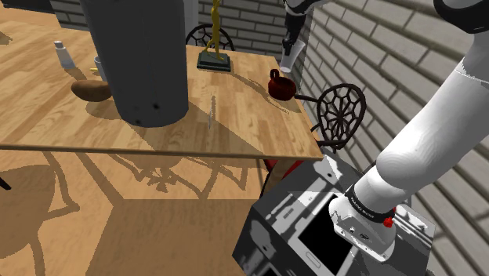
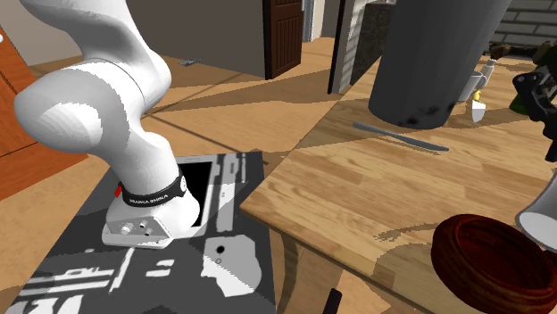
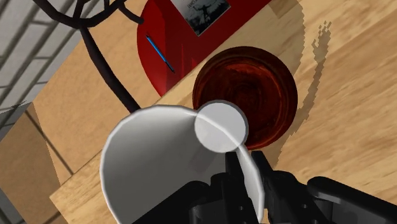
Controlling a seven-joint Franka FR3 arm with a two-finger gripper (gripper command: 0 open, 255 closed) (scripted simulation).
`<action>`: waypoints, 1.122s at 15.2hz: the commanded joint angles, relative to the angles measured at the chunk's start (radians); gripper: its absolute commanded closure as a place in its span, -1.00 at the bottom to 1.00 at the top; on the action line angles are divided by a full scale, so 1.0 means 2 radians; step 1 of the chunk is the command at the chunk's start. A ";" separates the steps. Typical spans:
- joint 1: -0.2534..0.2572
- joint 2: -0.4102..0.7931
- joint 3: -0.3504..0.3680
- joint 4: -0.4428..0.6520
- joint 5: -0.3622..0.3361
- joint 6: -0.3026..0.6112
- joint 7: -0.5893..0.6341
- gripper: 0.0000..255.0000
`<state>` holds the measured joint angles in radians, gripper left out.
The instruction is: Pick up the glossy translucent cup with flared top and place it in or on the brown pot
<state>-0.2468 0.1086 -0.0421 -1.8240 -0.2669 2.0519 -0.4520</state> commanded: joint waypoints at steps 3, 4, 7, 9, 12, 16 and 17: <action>-0.001 0.006 -0.001 -0.019 -0.003 0.025 0.006 1.00; -0.001 0.007 -0.001 -0.023 -0.004 0.030 0.007 1.00; -0.001 0.007 -0.001 -0.023 -0.004 0.030 0.007 1.00; -0.001 0.007 -0.001 -0.023 -0.004 0.030 0.007 1.00; -0.001 0.007 -0.001 -0.023 -0.004 0.030 0.007 1.00; -0.001 0.007 -0.001 -0.023 -0.004 0.030 0.007 -1.00; -0.001 0.007 -0.001 -0.023 -0.004 0.030 0.007 -1.00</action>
<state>-0.2485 0.1233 -0.0441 -1.8700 -0.2745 2.1121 -0.4373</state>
